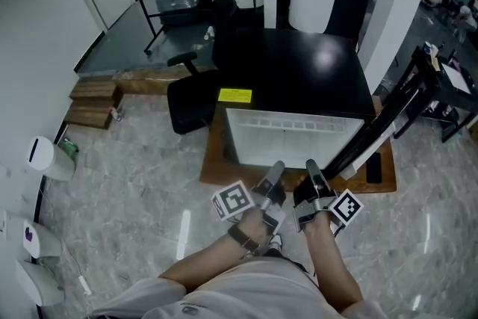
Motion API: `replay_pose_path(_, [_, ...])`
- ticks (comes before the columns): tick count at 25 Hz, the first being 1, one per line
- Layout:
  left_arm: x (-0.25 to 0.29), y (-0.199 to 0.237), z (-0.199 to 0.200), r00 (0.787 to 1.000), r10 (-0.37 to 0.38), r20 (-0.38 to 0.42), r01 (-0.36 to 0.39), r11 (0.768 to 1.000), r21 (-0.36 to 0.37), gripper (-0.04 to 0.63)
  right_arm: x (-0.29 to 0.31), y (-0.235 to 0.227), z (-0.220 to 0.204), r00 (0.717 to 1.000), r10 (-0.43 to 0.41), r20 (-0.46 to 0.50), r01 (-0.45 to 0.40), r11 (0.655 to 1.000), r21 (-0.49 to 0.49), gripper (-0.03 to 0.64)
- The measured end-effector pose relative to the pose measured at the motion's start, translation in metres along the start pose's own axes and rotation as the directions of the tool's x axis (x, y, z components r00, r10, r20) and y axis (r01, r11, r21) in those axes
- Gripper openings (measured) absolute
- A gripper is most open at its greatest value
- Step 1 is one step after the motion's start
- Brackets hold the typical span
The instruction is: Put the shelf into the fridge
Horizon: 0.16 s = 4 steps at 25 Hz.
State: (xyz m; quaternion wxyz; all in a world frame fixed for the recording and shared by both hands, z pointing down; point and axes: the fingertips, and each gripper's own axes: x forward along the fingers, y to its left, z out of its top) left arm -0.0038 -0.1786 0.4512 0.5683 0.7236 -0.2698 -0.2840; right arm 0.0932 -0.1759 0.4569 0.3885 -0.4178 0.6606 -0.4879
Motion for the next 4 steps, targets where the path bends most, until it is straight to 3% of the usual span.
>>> replay_pose_path(4, [0.0001, 0.0015, -0.0014, 1.0, 0.003, 0.005, -0.003, 1.0, -0.002, 0.005, 0.0014, 0.0007, 0.0006, 1.0, 0.007, -0.009, -0.007, 1.0, -0.007, 0.021])
